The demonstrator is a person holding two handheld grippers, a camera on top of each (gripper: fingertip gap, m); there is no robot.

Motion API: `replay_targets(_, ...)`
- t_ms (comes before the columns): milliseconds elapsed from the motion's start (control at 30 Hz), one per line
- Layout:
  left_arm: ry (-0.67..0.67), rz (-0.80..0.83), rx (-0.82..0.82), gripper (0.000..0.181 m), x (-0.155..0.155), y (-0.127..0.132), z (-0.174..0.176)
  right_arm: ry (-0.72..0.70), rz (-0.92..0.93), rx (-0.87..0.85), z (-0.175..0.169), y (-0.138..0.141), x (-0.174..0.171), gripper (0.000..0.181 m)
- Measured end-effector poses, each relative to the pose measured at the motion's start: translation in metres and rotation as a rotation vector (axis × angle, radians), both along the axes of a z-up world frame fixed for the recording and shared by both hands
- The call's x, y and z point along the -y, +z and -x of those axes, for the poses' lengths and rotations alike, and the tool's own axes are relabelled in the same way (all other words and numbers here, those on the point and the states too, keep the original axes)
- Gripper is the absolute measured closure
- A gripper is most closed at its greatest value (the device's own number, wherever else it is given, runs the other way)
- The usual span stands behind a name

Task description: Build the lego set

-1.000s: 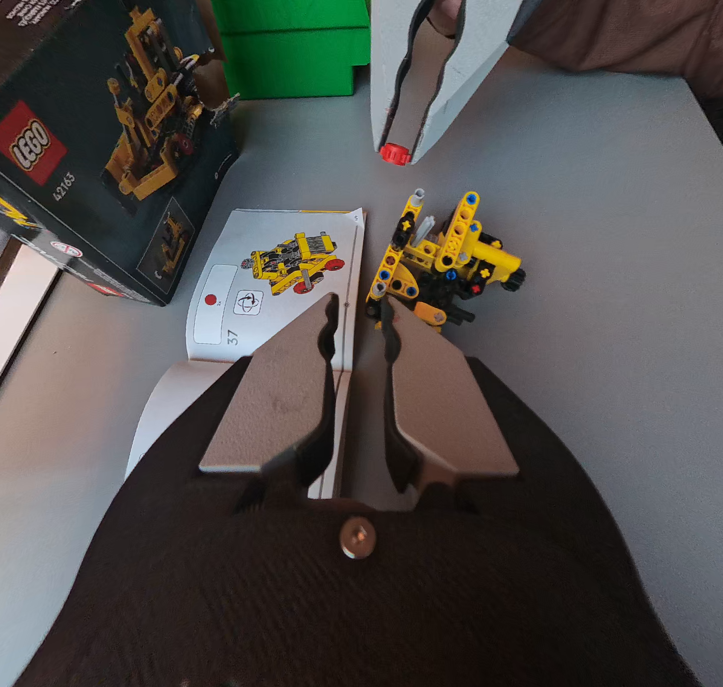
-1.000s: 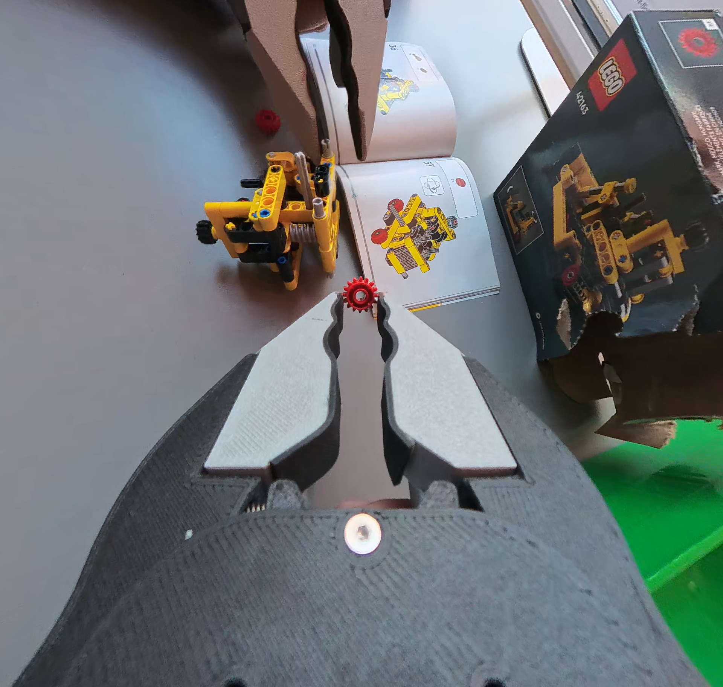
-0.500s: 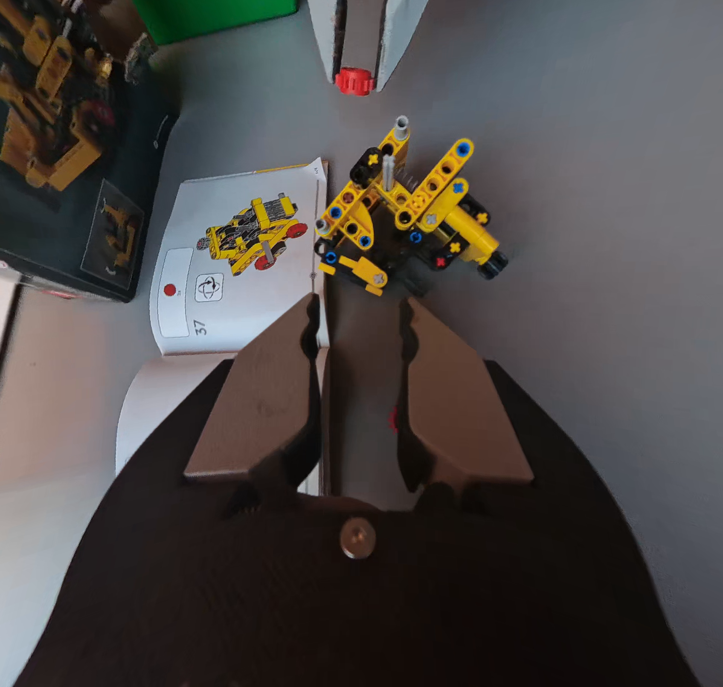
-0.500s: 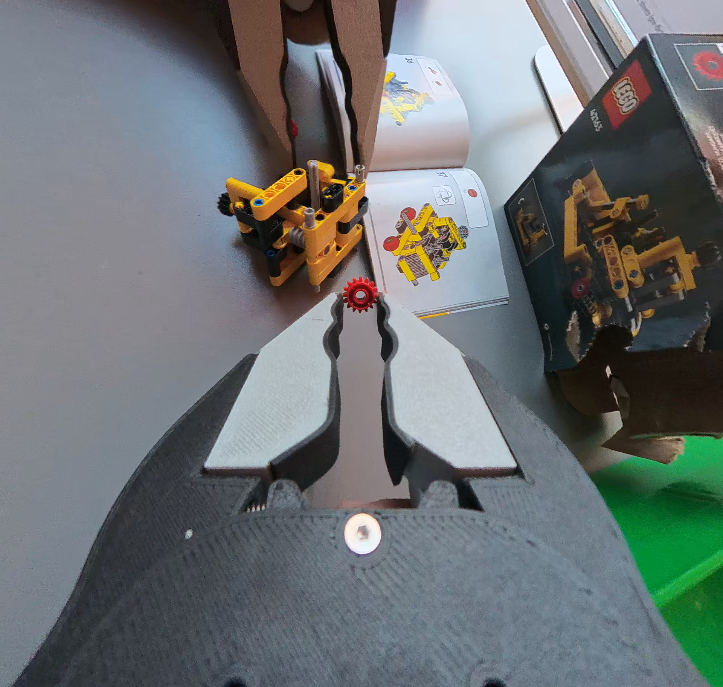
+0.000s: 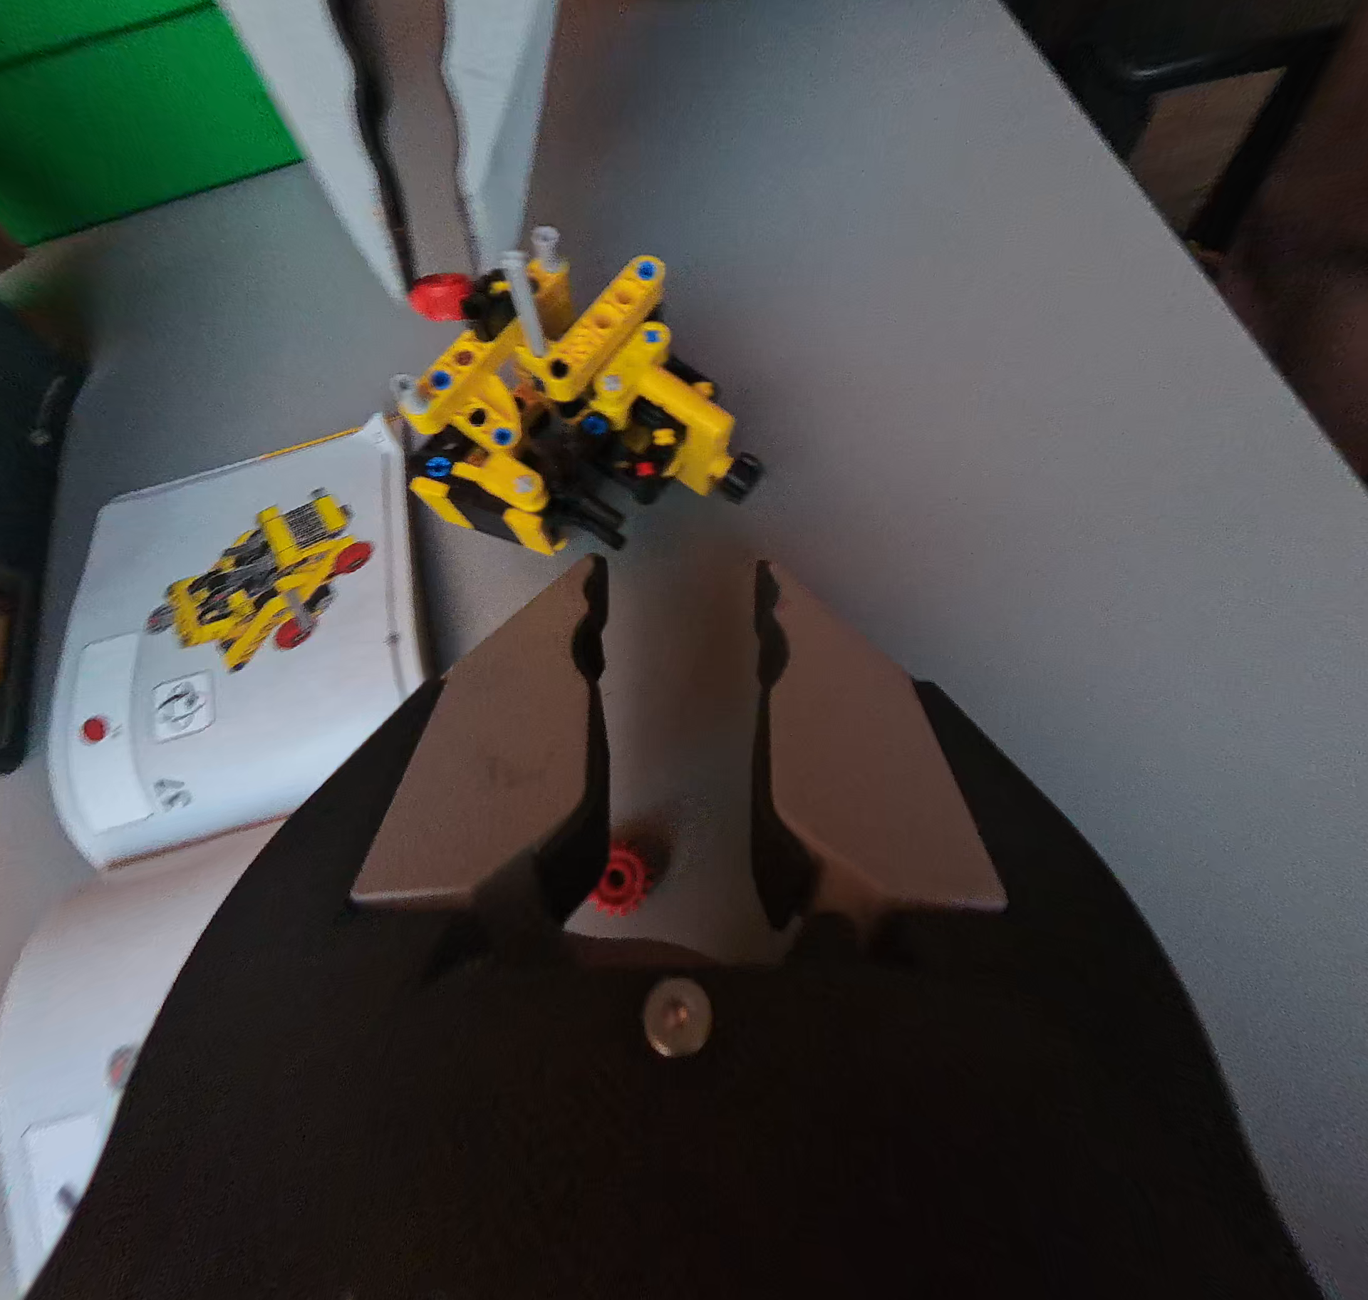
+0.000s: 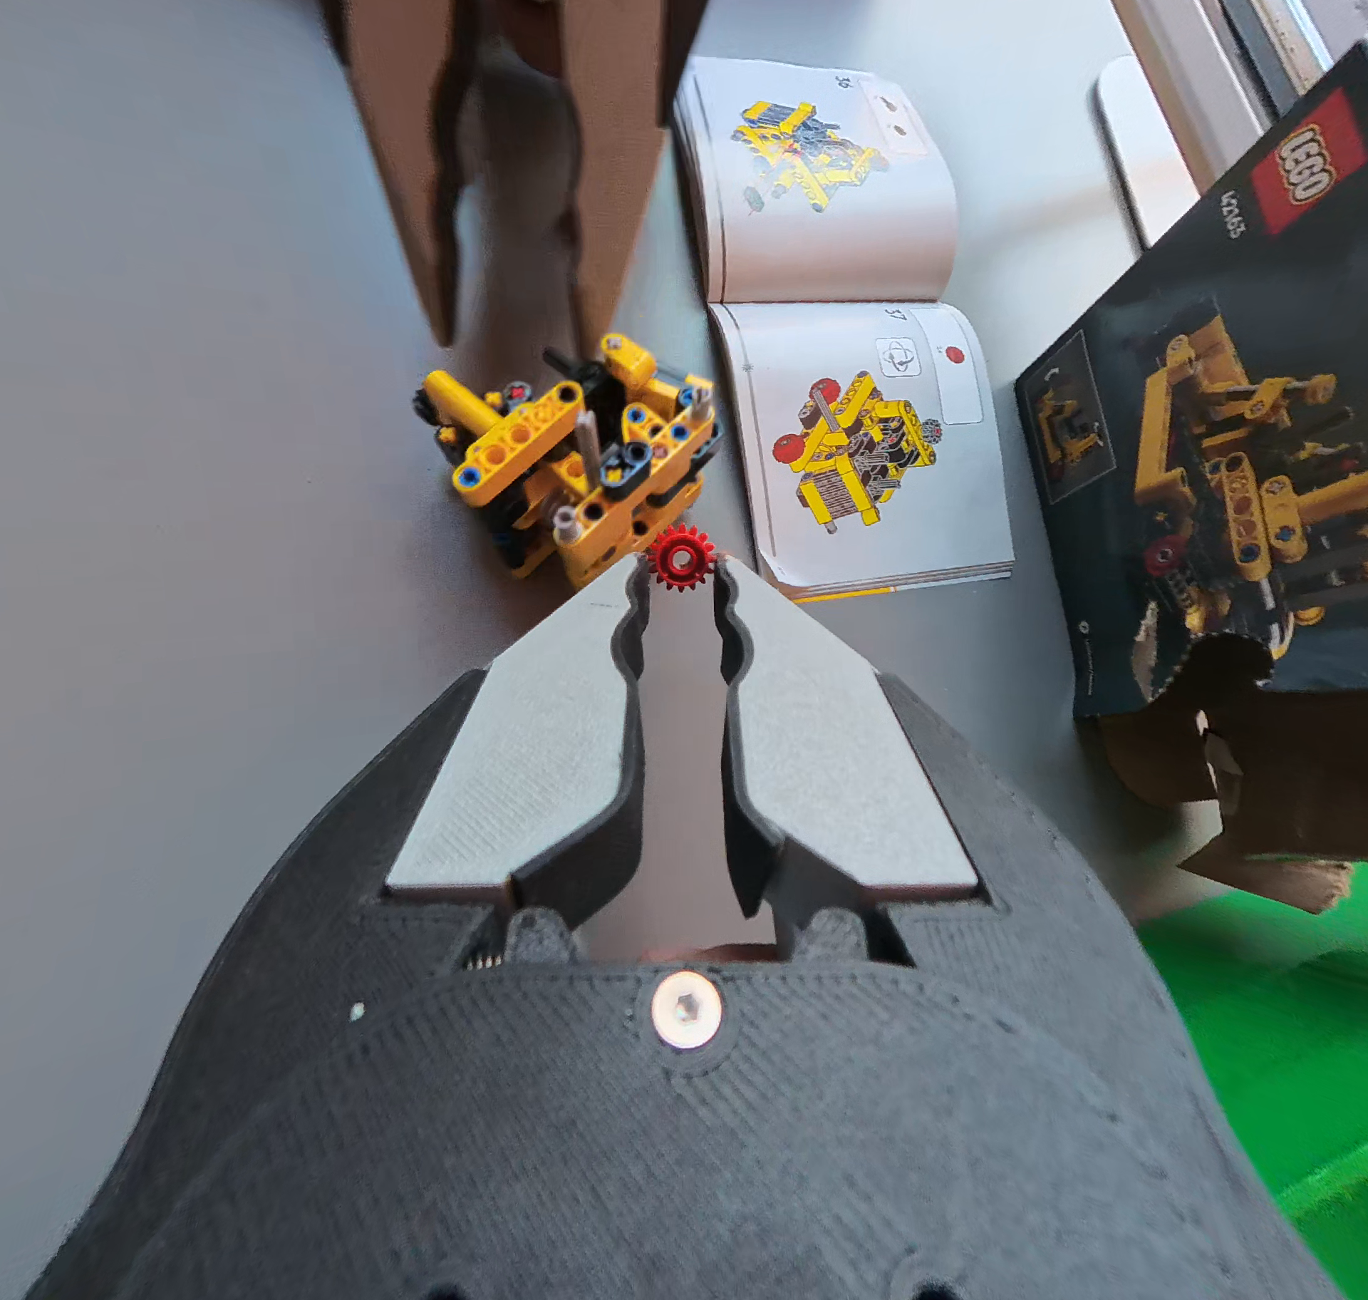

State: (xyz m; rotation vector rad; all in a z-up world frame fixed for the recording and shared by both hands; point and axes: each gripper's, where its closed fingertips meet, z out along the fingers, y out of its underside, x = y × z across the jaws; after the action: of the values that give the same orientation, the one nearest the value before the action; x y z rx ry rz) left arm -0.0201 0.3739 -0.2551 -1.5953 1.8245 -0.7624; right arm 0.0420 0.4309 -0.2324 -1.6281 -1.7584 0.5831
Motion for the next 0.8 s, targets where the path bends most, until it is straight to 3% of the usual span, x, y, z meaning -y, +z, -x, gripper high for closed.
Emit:
replay_targets(33, -0.041, 0.011, -0.009, 0.144, 0.01, -0.001, -0.001, -0.005, 0.002, -0.002, -0.001, 0.0, -0.001, 0.167)
replay_targets(133, -0.155, 0.012, -0.037, 0.145, 0.034, -0.006, -0.001, -0.014, 0.007, -0.006, -0.003, 0.001, -0.004, 0.167)
replay_targets(200, -0.164, -0.004, -0.05, 0.145, 0.035, -0.009, 0.001, -0.019, 0.008, -0.003, -0.004, 0.0, -0.005, 0.167)
replay_targets(433, 0.034, 0.014, -0.021, 0.145, -0.01, 0.006, 0.011, 0.012, 0.008, 0.024, -0.012, 0.0, 0.001, 0.167)
replay_targets(500, 0.132, -0.022, -0.001, 0.153, -0.031, 0.012, 0.013, 0.063, 0.016, 0.029, -0.015, 0.002, 0.011, 0.167)
replay_targets(633, 0.318, -0.031, 0.071, 0.147, -0.067, 0.017, 0.012, 0.204, 0.076, 0.023, -0.016, 0.006, 0.043, 0.168)
replay_targets(800, 0.278, -0.014, 0.092, 0.139, -0.059, 0.012, -0.002, 0.356, 0.194, 0.041, -0.013, 0.006, 0.08, 0.168)
